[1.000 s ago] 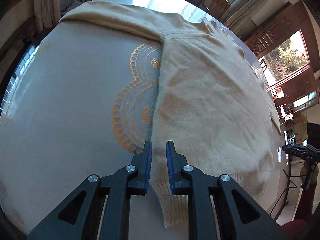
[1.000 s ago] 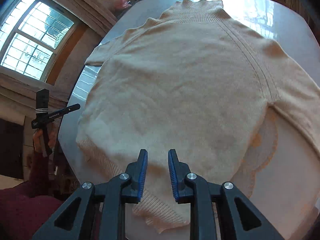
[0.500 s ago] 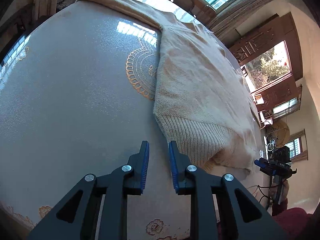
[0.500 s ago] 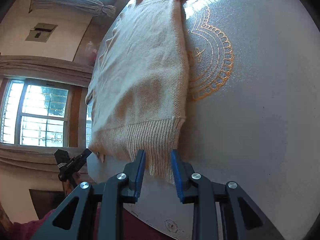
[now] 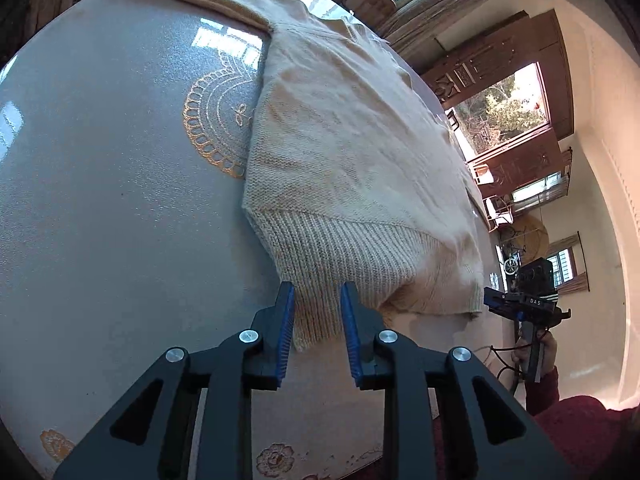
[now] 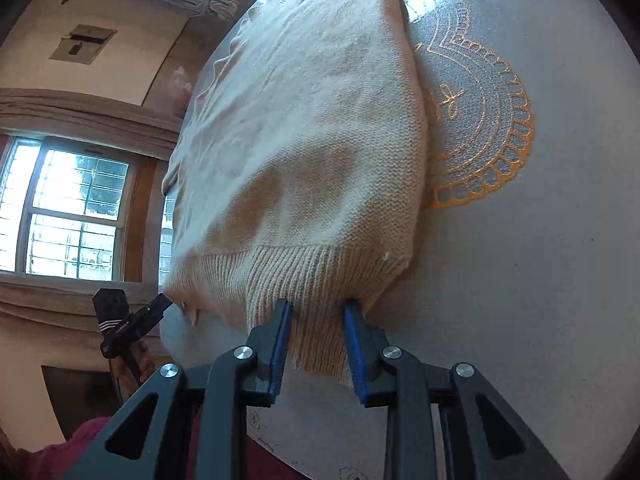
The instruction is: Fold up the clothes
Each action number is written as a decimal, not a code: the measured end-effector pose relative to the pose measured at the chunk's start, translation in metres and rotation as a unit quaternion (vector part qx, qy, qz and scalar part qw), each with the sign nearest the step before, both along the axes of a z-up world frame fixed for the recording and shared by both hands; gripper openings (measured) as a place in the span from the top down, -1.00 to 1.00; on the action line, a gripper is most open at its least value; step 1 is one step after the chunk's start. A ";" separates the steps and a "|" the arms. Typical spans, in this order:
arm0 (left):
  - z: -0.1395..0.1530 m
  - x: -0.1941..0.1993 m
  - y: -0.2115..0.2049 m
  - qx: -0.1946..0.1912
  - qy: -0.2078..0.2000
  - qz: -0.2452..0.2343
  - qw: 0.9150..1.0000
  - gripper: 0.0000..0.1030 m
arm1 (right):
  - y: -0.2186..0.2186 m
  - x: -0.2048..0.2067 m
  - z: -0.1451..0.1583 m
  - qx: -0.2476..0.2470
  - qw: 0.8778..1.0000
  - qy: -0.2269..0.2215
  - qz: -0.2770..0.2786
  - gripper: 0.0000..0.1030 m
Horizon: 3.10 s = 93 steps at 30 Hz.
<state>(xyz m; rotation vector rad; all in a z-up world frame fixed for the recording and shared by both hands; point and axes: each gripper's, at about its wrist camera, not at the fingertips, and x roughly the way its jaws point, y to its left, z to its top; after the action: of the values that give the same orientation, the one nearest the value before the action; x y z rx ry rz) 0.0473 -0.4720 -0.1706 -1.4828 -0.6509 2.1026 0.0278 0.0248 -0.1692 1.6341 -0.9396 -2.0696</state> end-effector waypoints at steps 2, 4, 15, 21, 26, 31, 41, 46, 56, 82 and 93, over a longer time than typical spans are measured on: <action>-0.006 -0.001 0.002 0.013 -0.014 0.001 1.000 0.51 | -0.008 -0.003 0.002 0.023 1.000 0.000 0.008 0.69; -0.009 -0.001 0.003 0.028 -0.014 0.005 1.000 0.51 | -0.015 -0.005 0.007 0.048 0.999 0.002 0.013 0.77; 0.055 0.002 0.007 0.060 0.089 0.019 0.994 1.00 | -0.036 -0.021 0.068 0.030 0.994 0.098 0.025 0.86; 0.046 0.010 -0.002 -0.039 0.044 0.023 0.998 1.00 | -0.026 -0.011 0.093 0.048 0.991 0.122 0.013 0.86; 0.025 0.023 -0.008 -0.032 0.038 0.032 0.998 0.90 | -0.002 0.004 0.070 -0.001 0.995 0.095 -0.010 0.51; 0.012 0.017 -0.010 -0.026 0.034 0.046 0.998 0.83 | 0.039 0.014 0.038 -0.005 0.996 0.055 -0.073 0.44; -0.007 0.008 0.000 -0.008 0.020 0.035 0.999 0.77 | 0.047 0.010 -0.007 -0.059 0.996 0.028 -0.068 0.34; -0.004 0.006 0.013 -0.008 0.032 0.021 0.999 0.62 | 0.022 -0.009 -0.013 -0.074 0.997 0.028 -0.018 0.33; 0.009 -0.007 0.028 -0.082 0.065 0.009 0.995 0.52 | -0.027 -0.035 0.008 0.071 0.993 0.070 0.059 0.34; 0.046 0.052 0.061 -0.066 0.096 -0.123 0.986 0.87 | -0.002 0.015 0.106 -0.004 0.984 0.176 -0.023 0.79; 0.025 0.069 0.110 -0.194 0.136 -0.165 0.957 0.84 | -0.098 0.053 0.080 0.290 0.914 0.166 0.228 0.53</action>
<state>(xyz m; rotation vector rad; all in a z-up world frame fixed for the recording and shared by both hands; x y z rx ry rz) 0.1159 -0.3616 -0.1459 -1.3389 0.1166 2.1818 0.0813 -0.0731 -0.0896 1.4721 0.1898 -2.2759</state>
